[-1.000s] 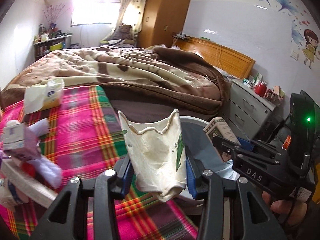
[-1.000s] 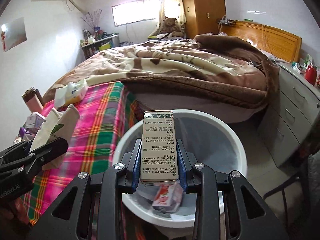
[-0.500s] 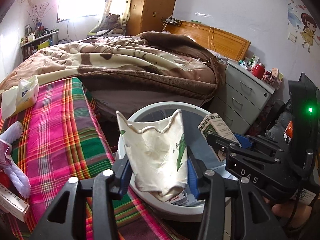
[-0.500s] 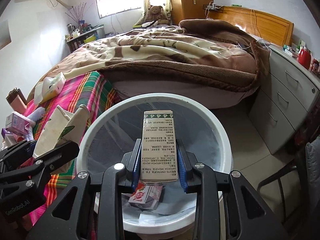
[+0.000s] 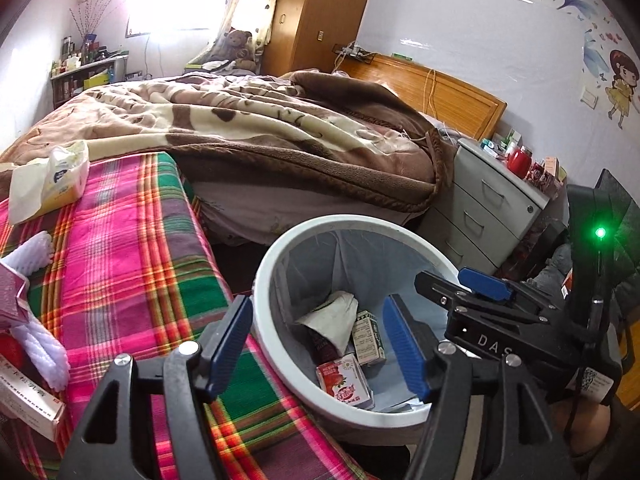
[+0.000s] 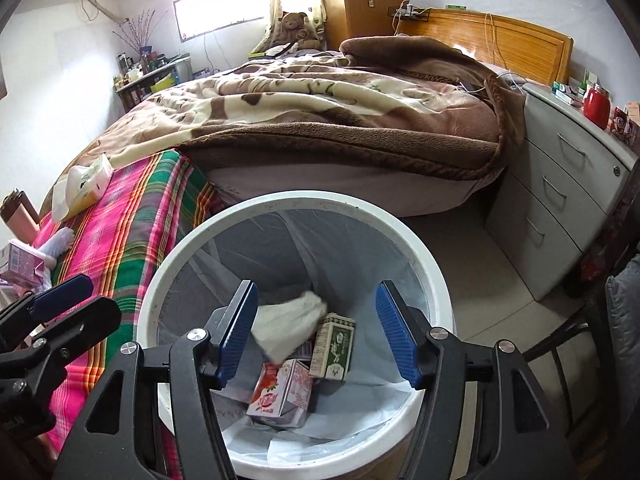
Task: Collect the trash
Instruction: 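Carry both items over the bin and open both tools to drop them, then move both tools back over the bed toward the yogurt cup and tube box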
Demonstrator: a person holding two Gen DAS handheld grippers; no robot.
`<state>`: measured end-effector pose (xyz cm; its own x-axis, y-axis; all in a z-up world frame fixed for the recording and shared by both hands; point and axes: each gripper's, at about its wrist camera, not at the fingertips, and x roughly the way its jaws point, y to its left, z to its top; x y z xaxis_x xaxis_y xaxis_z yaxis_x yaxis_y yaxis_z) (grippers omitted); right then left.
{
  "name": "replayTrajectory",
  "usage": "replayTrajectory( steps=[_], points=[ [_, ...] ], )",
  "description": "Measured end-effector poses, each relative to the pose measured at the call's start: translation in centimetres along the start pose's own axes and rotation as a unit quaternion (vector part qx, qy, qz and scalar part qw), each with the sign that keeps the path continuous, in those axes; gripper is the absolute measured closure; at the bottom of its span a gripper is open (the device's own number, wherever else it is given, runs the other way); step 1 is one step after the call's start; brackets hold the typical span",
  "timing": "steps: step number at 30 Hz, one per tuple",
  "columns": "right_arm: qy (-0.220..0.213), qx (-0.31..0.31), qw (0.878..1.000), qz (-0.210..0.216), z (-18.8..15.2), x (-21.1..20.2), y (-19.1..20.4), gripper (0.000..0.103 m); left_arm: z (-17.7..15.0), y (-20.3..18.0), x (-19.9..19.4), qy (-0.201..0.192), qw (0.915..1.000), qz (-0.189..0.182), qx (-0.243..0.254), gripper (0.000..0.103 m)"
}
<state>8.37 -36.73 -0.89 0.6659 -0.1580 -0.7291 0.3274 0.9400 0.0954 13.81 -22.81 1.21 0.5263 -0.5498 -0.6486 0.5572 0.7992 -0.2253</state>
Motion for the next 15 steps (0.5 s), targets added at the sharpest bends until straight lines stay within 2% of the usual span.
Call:
replayTrajectory(
  steps=[9, 15],
  points=[
    [-0.013, -0.010, 1.000, 0.014, 0.3, -0.7, 1.9, 0.040, -0.6, 3.4, -3.6, -0.027, 0.9987, 0.034, -0.026, 0.031],
    [-0.027, -0.032, 0.998, 0.049, 0.0, -1.2, 4.8, 0.040, -1.9, 6.6, -6.9, -0.052, 0.9951, 0.070, -0.046, 0.031]
  ],
)
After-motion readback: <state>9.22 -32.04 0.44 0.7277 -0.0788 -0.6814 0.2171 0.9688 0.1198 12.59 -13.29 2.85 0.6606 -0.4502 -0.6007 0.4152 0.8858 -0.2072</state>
